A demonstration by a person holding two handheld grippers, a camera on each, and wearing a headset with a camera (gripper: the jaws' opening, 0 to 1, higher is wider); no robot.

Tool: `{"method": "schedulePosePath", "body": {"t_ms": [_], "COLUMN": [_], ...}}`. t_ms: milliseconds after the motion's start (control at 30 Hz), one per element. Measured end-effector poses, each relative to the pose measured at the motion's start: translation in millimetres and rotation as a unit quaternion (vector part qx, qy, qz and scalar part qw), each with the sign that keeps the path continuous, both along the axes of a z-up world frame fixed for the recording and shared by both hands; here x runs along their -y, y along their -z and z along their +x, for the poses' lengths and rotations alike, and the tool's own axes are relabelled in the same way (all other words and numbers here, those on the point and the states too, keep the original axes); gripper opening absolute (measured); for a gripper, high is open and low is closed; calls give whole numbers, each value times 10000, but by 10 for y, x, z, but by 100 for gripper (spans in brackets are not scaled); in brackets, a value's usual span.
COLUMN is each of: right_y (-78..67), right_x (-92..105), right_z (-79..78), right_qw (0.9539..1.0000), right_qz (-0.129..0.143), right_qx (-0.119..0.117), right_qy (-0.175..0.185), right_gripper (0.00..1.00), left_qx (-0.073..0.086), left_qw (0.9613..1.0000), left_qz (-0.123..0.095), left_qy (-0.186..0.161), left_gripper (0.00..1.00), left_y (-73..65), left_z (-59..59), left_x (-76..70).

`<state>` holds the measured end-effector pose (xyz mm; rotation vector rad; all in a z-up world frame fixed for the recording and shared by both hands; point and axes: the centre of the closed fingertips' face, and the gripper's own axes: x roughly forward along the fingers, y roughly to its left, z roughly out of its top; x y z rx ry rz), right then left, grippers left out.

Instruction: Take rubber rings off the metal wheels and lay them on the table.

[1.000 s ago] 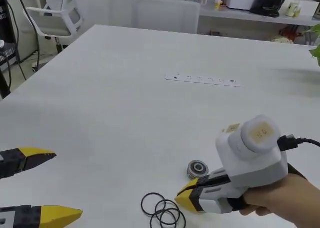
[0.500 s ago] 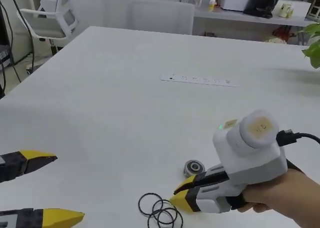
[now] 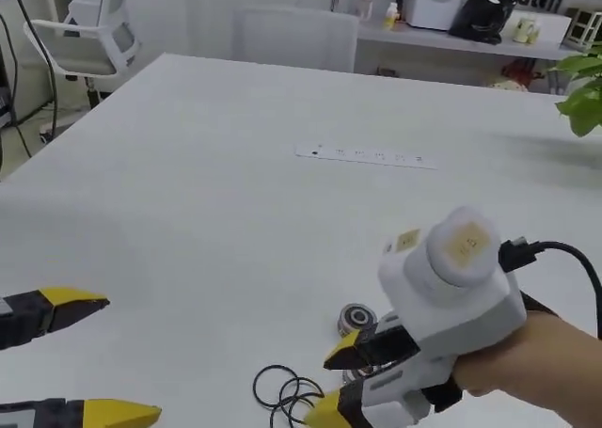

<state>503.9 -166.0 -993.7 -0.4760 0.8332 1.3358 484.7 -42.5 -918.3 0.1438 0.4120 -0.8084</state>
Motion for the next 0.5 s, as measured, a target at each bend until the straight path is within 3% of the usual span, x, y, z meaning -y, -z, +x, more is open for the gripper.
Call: {"method": "schedulePosePath", "body": {"t_ms": [500], "right_y": [-105], "right_x": [157], "right_z": [-176], "right_qw": [9983], "right_qz": [-307], "right_qx": [208], "right_qy": [-454], "right_gripper": [54], "left_qx": [-179], "left_qw": [9996], "left_qz": [-55], "left_qy": [220], "left_gripper": [79], "left_y": [42], "left_z": [-61], "left_x": [128]}}
